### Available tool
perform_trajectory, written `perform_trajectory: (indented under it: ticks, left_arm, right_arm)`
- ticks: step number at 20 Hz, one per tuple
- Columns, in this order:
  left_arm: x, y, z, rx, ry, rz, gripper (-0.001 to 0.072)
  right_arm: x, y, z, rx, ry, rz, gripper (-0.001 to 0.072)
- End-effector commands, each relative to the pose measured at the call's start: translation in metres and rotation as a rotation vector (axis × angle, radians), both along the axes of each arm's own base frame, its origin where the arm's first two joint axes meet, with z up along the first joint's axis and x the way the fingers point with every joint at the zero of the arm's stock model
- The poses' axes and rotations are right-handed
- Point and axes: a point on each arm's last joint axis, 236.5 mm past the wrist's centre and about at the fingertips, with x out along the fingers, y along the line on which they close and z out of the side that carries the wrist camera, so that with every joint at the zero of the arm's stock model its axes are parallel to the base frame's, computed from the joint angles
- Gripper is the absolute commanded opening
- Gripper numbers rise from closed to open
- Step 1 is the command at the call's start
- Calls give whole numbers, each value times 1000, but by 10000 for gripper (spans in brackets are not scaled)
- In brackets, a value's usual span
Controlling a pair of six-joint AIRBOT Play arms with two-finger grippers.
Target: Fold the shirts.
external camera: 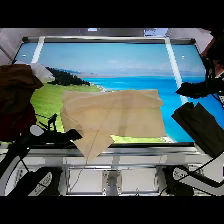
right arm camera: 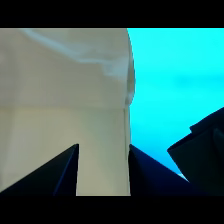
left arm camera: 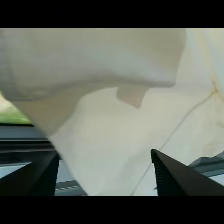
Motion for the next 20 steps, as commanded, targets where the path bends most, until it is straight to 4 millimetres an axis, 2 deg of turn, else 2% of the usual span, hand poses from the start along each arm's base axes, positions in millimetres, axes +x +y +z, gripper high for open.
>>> perform_trajectory:
  ticks: [1, 2, 3, 5, 7, 8, 9, 10, 11, 13, 15, 17, 20]
  left_arm:
    - [4, -19, -7, -46, 6, 2, 393]
    - [6, -24, -5, -65, -7, -5, 176]
    - [6, -28, -1, -86, -21, -27, 21]
    - [7, -37, 8, -127, -28, -48, 12]
    - [11, -42, 22, -147, -51, -102, 12]
    - [15, -44, 30, -157, -63, -122, 12]
    - [19, -46, 37, -164, -78, -138, 12]
    - [23, -47, 44, -168, -100, -162, 12]
    - [27, -47, 49, -167, -116, -170, 11]
    - [29, -46, 52, -159, -128, -177, 11]
    - [29, -46, 52, -159, -128, -177, 12]
    - [30, -46, 51, -157, -130, -175, 11]
    - [30, -45, 51, -153, -131, -177, 12]
  right_arm:
    - [0, 5, 2, 23, -3, 3, 386]
    - [-1, 5, 2, 24, 1, 6, 384]
    - [-2, 6, 1, 23, 4, 12, 379]
    - [-7, 5, -2, 15, 28, 22, 369]
    - [-23, 0, -14, -11, 97, 34, 241]
    - [-37, 3, -28, 5, 158, 41, 237]
    - [-58, 6, -50, 33, 248, 42, 238]
    - [-82, 7, -76, 60, 342, 29, 245]
    - [-107, 10, -101, 96, 428, 10, 295]
    - [-156, 21, -143, 184, 577, -35, 306]
    - [-189, 28, -169, 242, 660, -85, 442]
    - [-201, 33, -183, 263, 679, -116, 449]
    - [-191, 39, -195, 283, 624, -166, 449]
